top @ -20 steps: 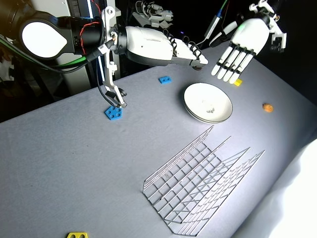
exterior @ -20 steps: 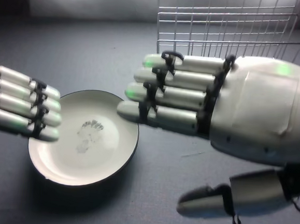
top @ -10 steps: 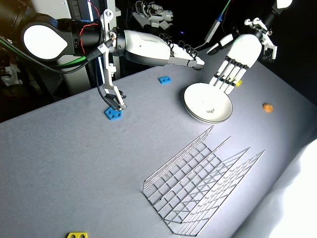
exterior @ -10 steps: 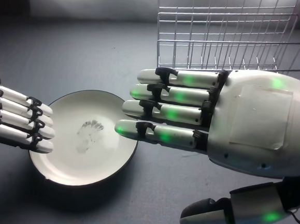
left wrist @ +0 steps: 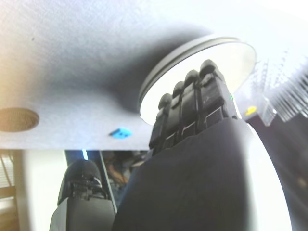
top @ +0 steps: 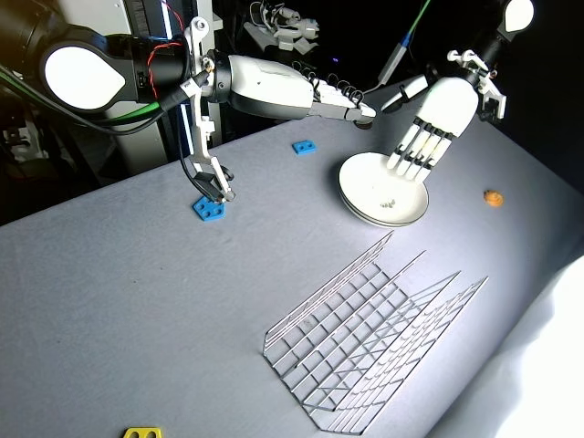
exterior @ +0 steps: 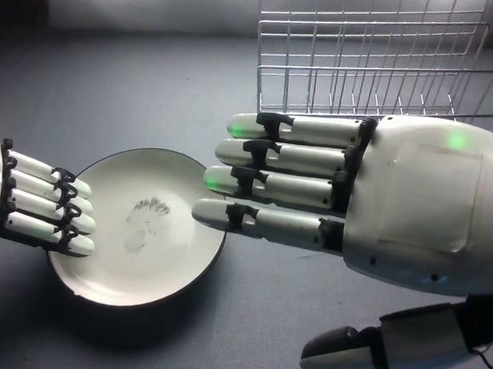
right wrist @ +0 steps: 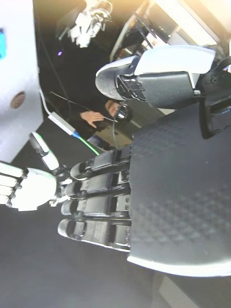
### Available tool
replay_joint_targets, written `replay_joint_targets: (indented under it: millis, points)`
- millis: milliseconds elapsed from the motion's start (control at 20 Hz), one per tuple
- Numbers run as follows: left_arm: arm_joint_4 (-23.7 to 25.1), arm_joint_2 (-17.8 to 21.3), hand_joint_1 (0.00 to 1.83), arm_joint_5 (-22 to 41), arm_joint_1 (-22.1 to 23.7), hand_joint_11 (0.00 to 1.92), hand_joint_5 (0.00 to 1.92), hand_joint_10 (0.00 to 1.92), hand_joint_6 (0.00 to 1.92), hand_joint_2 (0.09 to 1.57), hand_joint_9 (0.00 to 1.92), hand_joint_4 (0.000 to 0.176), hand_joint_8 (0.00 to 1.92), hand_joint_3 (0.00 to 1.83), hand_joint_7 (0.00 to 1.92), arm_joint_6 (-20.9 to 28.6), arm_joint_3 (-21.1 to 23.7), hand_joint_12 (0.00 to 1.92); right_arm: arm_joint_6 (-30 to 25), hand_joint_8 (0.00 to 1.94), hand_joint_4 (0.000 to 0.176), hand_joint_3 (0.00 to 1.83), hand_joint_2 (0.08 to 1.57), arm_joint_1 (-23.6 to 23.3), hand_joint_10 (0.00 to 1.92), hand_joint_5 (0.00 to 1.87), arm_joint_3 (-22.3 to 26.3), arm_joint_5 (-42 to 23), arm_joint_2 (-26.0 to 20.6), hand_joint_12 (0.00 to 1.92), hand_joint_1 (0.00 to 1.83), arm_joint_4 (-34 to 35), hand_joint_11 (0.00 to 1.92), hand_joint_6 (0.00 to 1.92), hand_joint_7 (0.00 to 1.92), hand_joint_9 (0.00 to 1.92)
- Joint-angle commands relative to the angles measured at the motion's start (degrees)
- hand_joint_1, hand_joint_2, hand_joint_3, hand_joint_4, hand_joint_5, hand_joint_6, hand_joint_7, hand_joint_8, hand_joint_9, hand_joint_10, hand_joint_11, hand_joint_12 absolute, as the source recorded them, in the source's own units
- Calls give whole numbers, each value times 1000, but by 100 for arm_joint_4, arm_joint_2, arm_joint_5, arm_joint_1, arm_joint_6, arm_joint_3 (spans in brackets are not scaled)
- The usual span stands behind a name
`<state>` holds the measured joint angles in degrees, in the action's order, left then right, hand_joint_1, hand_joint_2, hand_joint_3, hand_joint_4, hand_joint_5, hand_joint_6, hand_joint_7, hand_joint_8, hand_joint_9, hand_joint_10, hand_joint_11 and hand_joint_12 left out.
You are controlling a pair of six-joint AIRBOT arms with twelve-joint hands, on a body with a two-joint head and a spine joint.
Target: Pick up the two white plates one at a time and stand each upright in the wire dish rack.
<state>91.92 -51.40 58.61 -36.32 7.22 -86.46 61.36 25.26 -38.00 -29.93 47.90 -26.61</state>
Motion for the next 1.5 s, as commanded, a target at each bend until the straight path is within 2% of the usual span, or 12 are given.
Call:
replay_joint_targets:
  millis: [0, 950, 1200, 1250, 1350, 1400, 1450]
  points:
    - [-333, 8, 0, 175, 16, 0, 0, 0, 0, 1049, 0, 0, 0, 0, 0, -30, 7, 0, 49, 0, 0, 1, 1132, -9, 0, 0, 25, -657, -4, 0, 0, 97, 0, 0, 0, 0]
    - [-333, -170, 0, -97, -351, 0, 0, 0, 0, 1066, 0, 0, 0, 1, 0, -235, 108, 0, 656, 0, 0, 0, 1112, 5, 0, 0, 25, -562, 92, 0, 25, 313, 0, 0, 0, 0]
    - [-446, -291, 0, -96, -336, 0, 0, 0, 0, 1056, 0, 0, 0, 0, 0, -263, 172, 0, 1234, 0, 0, 0, 1105, 6, 0, 0, 24, -410, 175, 0, 80, 719, 0, 0, 0, 0]
    - [-463, -329, 0, -97, -310, 0, 0, 0, 0, 1052, 0, 0, 0, 0, 0, -251, 205, 0, 1400, 0, 0, 0, 1101, 7, 0, 0, 23, -391, 199, 0, 148, 858, 0, 0, 0, 0]
    - [-469, -404, 0, -121, -239, 0, 0, 0, 0, 1049, 0, 0, 0, 0, 0, -241, 287, 0, 1811, 0, 0, 0, 1106, 23, 0, 0, 19, -371, 257, 0, 119, 1228, 0, 0, 0, 0]
    - [-469, -450, 0, -157, -193, 0, 0, 0, 0, 1052, 0, 0, 0, 0, 0, -235, 339, 0, 2030, 0, 0, 3, 1120, 41, 0, 0, 6, -373, 297, 0, 266, 1399, 0, 0, 0, 0]
    - [-469, -479, 0, -183, -160, 0, 0, 0, 0, 1061, 0, 0, 0, 0, 0, -219, 377, 0, 2184, 0, 0, 0, 1094, 58, 0, 0, -6, -392, 333, 0, 572, 1513, 0, 0, 0, 0]
